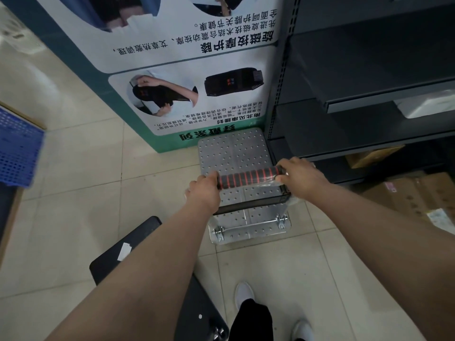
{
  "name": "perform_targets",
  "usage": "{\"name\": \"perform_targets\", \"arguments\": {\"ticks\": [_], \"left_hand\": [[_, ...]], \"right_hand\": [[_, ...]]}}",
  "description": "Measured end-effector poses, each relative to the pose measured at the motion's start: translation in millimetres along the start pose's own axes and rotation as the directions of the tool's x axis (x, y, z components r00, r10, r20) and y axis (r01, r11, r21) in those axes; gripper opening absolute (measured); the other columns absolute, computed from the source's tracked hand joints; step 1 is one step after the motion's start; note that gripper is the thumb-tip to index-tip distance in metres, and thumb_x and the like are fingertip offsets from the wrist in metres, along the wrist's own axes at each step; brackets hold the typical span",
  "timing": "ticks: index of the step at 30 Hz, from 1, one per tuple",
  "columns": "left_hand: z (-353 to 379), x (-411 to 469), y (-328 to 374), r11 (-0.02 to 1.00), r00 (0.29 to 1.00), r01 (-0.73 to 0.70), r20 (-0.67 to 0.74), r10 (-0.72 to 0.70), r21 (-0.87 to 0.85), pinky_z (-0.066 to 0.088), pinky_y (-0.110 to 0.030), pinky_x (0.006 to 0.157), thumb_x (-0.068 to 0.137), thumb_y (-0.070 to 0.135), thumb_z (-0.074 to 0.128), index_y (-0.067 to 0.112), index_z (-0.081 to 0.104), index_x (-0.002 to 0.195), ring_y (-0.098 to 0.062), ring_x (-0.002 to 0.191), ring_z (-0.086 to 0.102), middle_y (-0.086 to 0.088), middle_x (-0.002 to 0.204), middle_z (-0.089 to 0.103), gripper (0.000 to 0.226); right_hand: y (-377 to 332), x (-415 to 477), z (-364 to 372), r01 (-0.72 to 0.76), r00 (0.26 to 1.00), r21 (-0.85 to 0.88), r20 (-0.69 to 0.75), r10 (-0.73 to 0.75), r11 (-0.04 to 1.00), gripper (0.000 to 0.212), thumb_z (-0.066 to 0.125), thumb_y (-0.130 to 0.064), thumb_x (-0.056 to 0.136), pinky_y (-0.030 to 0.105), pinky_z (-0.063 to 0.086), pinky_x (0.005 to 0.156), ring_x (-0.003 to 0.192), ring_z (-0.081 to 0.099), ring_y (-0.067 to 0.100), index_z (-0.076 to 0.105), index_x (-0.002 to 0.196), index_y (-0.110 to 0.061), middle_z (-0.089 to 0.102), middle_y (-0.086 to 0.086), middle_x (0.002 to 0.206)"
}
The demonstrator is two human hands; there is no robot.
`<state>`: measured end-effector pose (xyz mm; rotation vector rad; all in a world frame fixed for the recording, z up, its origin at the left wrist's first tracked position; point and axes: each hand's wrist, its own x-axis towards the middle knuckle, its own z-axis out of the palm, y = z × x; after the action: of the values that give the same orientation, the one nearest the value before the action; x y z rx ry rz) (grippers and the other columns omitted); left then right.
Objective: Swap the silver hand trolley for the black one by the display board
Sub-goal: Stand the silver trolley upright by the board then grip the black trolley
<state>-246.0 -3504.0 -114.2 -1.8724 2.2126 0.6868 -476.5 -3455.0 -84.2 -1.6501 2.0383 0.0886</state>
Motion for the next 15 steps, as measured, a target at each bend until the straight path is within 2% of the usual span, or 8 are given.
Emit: {"name": "perform_targets", "arguments": {"ticks": [15], "left_hand": [[1.4, -6.8, 1.8, 1.000, 1.000, 0.018, 0.016, -0.018, -0.013, 0.044, -0.048, 0.091, 0.092, 0.009, 0.049, 0.017, 0.047, 0.113, -0.039, 0.107, 0.050, -0.015, 0.110, 0.053, 0.022]], "right_hand": [[-0.1, -11.1, 9.9, -0.008, 0.998, 0.018, -0.070, 0.010, 1.000, 0.034, 0.048, -0.036, 0.095, 0.045, 0.039, 0.101, 0.112, 0.051, 0.028, 0.051, 0.124, -0.020, 0.056, 0.009, 0.121]]}}
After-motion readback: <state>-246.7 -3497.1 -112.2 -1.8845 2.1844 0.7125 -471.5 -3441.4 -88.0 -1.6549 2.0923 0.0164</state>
